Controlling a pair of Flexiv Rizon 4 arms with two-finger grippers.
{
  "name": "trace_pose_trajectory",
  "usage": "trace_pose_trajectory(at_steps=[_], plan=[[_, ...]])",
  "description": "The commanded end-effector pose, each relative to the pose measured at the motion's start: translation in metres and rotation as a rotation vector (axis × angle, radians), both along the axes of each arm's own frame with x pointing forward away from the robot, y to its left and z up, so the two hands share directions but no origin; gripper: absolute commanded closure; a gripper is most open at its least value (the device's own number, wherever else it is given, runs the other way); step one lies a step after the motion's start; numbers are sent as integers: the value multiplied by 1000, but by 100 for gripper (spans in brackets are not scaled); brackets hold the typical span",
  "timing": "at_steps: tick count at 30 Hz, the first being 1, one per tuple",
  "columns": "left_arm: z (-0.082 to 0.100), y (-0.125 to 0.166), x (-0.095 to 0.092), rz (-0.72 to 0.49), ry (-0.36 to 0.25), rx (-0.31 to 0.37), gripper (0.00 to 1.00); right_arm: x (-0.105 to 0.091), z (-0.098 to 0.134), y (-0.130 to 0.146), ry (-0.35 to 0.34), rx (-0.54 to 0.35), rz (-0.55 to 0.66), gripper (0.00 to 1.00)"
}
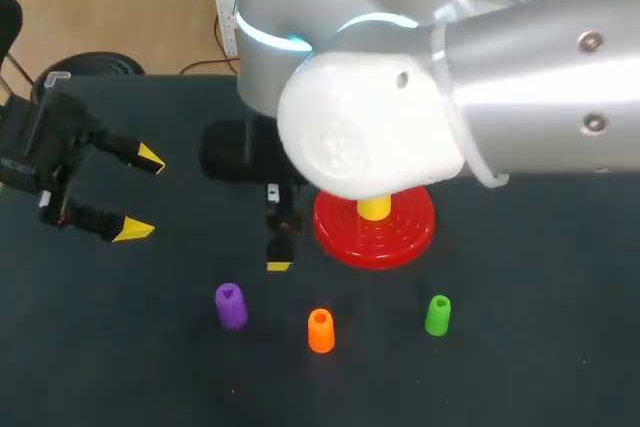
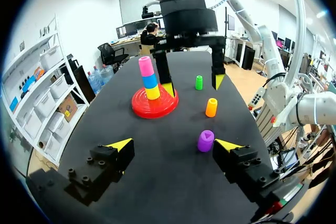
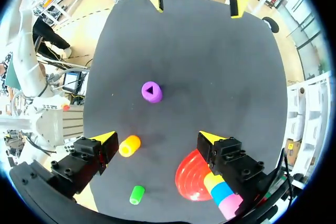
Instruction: Pick up and stack the cylinders on the red base in this order: pink,purple,orange,green
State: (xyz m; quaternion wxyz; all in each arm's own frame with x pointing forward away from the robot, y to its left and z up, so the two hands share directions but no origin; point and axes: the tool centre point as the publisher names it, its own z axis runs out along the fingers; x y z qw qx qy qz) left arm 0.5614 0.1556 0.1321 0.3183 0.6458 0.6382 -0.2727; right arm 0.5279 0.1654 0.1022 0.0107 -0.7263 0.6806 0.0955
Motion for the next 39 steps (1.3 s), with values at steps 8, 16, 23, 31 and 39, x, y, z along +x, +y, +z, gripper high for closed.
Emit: trace_pose_trajectory(at_steps=[8,16,23,31,39], plan=[[-1,0,0,0,-3,-2,0,3,-30,16,0,-8,-4,0],[-1,0,0,0,-3,-2,0,-5,-46,36,11,1,63,0],[-1,0,0,0,-3,-2,0,-10,-58,44,22,2,99,0],[-1,0,0,0,-3,-2,0,-16,-64,49,36,0,116,0],[-1,0,0,0,-3,-2,0,-21,-64,53,22,-2,128,0]])
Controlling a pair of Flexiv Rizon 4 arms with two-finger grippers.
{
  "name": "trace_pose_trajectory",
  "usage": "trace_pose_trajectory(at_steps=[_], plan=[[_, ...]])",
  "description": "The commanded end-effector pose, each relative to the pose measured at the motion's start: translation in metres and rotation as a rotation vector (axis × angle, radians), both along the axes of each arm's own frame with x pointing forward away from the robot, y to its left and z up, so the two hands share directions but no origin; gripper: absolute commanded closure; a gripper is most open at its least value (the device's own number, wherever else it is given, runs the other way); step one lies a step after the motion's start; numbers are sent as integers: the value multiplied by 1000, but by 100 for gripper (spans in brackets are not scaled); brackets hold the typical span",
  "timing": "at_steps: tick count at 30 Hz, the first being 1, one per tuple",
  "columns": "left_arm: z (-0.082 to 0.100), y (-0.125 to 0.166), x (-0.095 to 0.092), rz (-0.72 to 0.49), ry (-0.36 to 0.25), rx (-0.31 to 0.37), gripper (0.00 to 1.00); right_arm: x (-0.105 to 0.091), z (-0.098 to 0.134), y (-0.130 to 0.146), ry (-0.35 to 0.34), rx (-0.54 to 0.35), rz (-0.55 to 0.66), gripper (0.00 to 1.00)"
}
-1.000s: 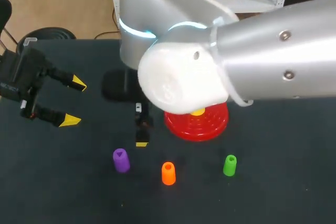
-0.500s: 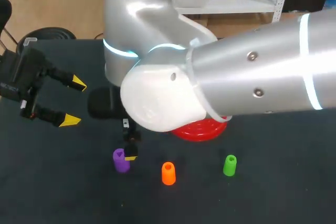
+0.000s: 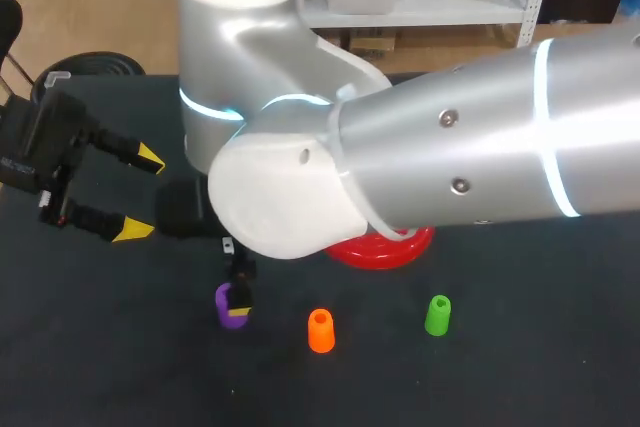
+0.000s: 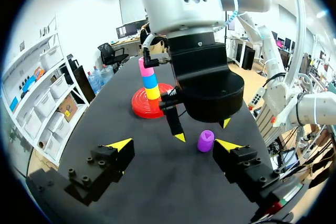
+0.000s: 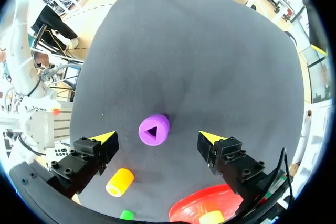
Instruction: Pick up and stack the cylinders on the red base in this order: pink,purple,orange,green
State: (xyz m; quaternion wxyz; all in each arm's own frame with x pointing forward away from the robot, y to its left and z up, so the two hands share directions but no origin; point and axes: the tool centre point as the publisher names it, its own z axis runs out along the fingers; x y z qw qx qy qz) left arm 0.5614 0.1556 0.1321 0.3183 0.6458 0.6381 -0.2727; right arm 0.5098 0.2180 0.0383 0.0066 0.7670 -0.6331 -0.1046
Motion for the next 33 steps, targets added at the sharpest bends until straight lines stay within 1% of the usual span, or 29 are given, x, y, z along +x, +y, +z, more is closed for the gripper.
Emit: trace_pose_trajectory(at_steps=[1,13,19,26,33], plan=[[-1,0,0,0,-3,-2,0,-3,0,1,-6,4,1,0],[-1,0,0,0,-3,-2,0,-8,-2,5,-6,6,8,0],[-1,0,0,0,-3,-2,0,-9,-4,5,-21,-2,10,0],[-1,0,0,0,-3,-2,0,-6,-10,4,-30,-9,5,0],[-1,0,0,0,-3,-2,0,-4,-17,5,-19,-4,6,0]])
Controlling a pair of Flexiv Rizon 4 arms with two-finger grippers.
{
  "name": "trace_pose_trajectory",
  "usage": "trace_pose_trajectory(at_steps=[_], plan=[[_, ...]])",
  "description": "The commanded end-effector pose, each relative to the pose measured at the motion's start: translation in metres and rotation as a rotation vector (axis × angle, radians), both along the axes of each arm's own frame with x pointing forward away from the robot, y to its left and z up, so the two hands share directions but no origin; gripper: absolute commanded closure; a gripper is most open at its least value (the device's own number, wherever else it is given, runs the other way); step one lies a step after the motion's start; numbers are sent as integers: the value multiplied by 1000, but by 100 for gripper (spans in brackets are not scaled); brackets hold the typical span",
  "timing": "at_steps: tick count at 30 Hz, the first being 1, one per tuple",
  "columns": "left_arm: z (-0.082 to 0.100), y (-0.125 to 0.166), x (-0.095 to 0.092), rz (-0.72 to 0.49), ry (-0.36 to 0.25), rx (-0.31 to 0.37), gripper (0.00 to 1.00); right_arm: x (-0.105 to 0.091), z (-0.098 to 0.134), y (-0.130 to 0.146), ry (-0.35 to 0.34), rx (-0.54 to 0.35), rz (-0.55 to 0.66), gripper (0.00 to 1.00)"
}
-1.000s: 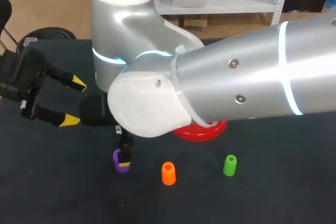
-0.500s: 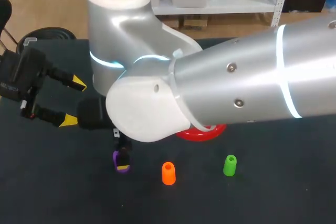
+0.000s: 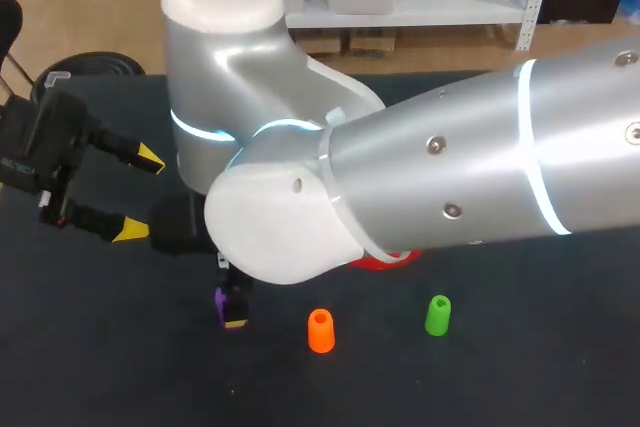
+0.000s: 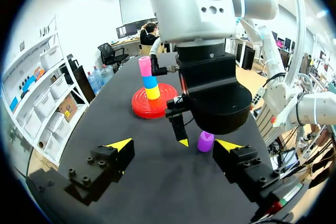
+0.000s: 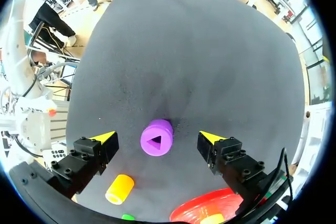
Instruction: Pick up and stack the cylinders on the red base in this order: pink,purple,orange,green
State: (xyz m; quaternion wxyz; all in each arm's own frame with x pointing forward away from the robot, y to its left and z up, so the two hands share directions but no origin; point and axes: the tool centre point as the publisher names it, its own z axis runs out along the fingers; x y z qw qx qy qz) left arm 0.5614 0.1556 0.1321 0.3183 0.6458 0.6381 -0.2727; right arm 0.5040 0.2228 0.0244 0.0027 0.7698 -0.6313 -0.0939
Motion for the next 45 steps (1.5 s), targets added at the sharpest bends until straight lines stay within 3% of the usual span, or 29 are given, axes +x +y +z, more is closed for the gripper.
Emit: trace_pose_trajectory(at_steps=[1,36,37,38,40,45], plan=[[-1,0,0,0,-3,-2,0,2,-4,0,3,4,0,0],[-1,0,0,0,-3,-2,0,4,-11,2,6,13,-4,0],[-1,0,0,0,-3,-2,0,4,-11,2,5,13,-5,14],[-1,0,0,0,-3,-2,0,4,-11,2,4,14,-7,51],[-1,0,0,0,-3,-2,0,4,-11,2,4,13,-9,100],[-1,0,0,0,-3,-2,0,5,-11,2,5,11,-10,100]])
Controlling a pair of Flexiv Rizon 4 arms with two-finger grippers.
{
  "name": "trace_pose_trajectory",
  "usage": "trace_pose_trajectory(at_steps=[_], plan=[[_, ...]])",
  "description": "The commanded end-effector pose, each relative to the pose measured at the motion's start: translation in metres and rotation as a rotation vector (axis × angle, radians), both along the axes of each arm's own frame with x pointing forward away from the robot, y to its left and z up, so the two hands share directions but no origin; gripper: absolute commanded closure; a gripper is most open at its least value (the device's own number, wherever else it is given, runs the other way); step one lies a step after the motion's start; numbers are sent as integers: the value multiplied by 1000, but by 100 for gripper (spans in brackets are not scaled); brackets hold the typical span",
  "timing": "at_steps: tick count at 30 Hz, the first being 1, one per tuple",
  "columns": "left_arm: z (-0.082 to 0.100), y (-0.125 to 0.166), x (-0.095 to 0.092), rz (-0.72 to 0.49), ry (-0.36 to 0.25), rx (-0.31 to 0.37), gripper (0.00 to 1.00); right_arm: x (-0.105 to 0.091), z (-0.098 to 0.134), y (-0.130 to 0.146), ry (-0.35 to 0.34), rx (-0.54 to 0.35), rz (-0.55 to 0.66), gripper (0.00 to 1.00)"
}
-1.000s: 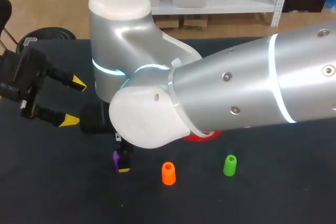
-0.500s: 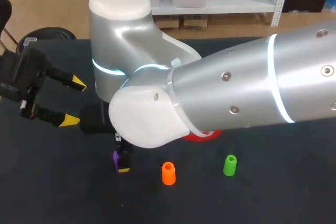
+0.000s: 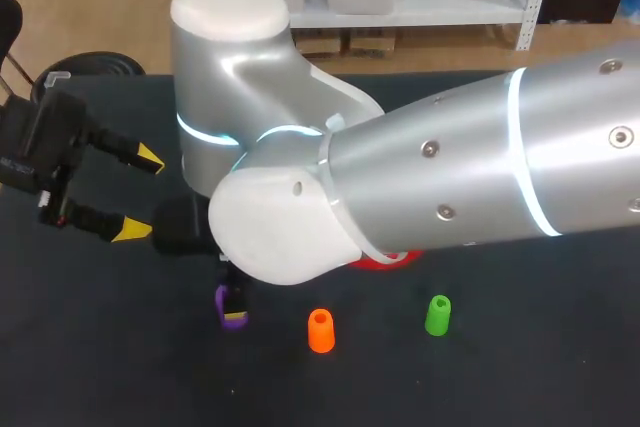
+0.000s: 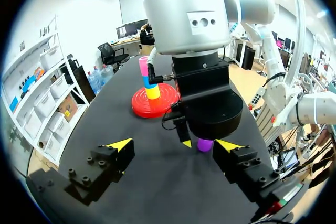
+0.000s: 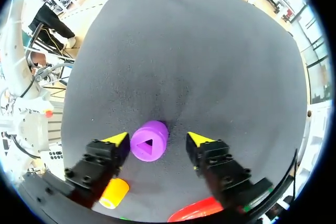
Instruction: Pick up and stack the cylinders on the red base in this order: pink,purple,orange,green
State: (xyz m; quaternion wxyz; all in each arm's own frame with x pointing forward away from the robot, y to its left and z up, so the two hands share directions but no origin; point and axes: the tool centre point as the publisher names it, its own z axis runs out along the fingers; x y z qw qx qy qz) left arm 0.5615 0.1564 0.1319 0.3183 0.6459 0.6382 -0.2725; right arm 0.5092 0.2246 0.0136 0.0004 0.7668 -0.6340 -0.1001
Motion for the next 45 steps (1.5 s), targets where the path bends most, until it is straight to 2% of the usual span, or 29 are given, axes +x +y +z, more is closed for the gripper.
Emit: trace_pose_trajectory(at_steps=[1,14,29,34,38,42,45], plan=[[-1,0,0,0,-3,-2,0,0,0,0,-1,-1,-2,100],[-1,0,0,0,-3,-2,0,1,0,-1,-2,-8,-8,100],[-1,0,0,0,-3,-2,0,13,25,-26,-57,-7,-93,100],[-1,0,0,0,-3,-2,0,22,52,-43,-67,47,-112,100],[-1,0,0,0,-3,-2,0,31,75,-58,-97,58,-135,100],[-1,0,0,0,-3,-2,0,43,103,-74,-140,53,-160,100],[-1,0,0,0,-3,-2,0,56,133,-87,-163,56,-168,100]])
